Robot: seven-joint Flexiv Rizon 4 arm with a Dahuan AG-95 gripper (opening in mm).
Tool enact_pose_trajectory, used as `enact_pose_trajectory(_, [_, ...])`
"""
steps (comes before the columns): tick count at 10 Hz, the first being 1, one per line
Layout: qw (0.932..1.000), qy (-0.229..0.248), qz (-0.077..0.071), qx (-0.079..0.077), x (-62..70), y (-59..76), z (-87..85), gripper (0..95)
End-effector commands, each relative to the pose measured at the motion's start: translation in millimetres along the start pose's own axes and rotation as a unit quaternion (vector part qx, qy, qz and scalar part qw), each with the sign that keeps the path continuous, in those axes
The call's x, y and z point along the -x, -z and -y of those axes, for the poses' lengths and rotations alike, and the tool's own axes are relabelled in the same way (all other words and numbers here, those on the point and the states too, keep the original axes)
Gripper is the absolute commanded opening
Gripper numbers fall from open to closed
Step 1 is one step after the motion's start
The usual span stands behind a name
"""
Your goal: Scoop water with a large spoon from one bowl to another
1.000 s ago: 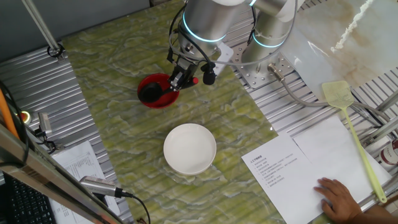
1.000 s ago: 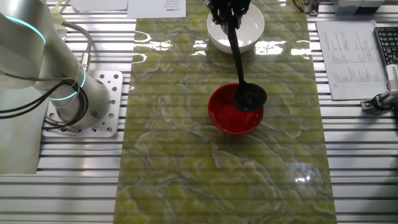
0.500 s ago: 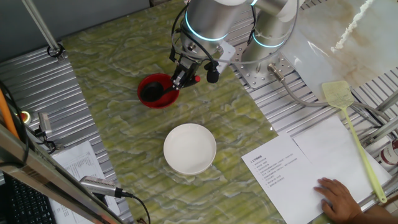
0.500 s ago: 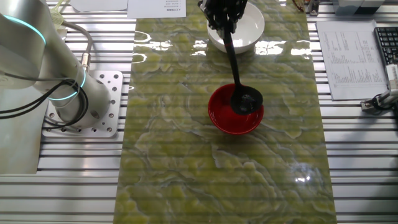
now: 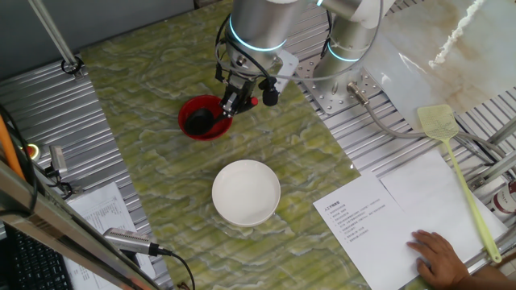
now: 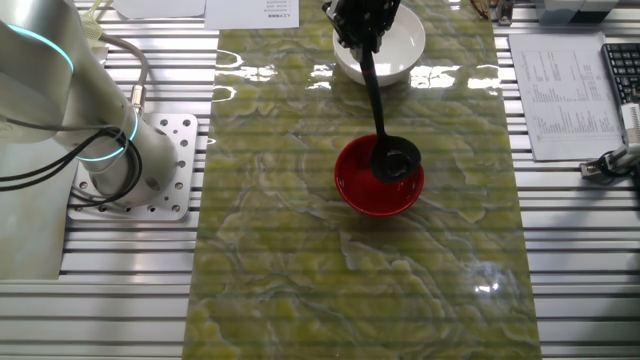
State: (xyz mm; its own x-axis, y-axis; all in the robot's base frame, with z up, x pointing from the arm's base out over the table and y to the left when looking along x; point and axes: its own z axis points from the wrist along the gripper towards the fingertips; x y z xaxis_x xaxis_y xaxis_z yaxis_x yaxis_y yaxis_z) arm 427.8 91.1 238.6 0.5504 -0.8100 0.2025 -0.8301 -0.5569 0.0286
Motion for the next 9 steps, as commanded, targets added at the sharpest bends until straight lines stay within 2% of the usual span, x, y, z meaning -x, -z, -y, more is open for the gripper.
enact_pose_trajectory(1, [1.0000,0.009,0.002,0.001,0.6,-0.3,0.7,0.0])
enact_pose_trajectory(9, [0.9994,0.032,0.008,0.006,1.6,-2.5,-5.9,0.0])
